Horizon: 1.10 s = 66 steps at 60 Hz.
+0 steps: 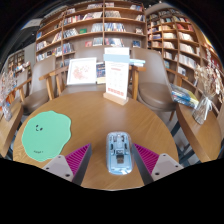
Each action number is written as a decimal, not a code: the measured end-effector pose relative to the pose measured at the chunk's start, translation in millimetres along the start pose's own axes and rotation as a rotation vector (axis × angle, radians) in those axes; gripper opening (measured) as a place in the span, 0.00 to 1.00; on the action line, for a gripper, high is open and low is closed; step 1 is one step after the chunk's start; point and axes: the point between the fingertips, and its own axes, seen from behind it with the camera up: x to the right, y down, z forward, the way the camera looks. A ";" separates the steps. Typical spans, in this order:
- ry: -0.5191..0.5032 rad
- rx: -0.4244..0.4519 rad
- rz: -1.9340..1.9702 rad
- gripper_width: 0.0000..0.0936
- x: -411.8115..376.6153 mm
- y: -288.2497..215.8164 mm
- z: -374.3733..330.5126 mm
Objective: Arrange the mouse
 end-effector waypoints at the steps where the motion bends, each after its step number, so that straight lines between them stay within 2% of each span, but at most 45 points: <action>1: -0.003 -0.001 -0.001 0.89 -0.7 -1.4 1.5; 5: -0.008 0.002 -0.010 0.88 -1.8 -3.7 4.6; 8: -0.009 0.006 -0.010 0.81 -1.4 -4.8 5.1; 10: -0.009 0.012 -0.016 0.72 -1.0 -5.4 5.7; 12: -0.013 0.018 -0.024 0.50 -1.3 -6.1 6.7; 13: -0.019 0.022 -0.020 0.48 -3.3 -6.8 6.6; 18: 0.012 -0.001 -0.011 0.46 -1.0 -6.2 1.6; 23: -0.001 0.059 -0.009 0.45 -17.2 -33.7 -17.1; 31: -0.102 0.107 -0.011 0.45 -88.6 -81.0 -45.5; 37: -0.159 0.126 -0.026 0.45 -152.9 -95.7 -35.4; 47: -0.157 0.022 -0.082 0.45 -223.0 -50.4 17.6; 52: -0.140 -0.004 -0.073 0.49 -233.5 -30.9 27.0; 56: -0.117 0.023 -0.076 0.53 -232.3 -34.8 27.9; 57: -0.113 0.025 -0.075 0.56 -233.3 -32.1 24.3; 61: -0.085 0.026 -0.059 0.91 -227.2 -33.2 14.7; 66: -0.079 0.056 -0.053 0.90 -216.4 -44.7 -17.1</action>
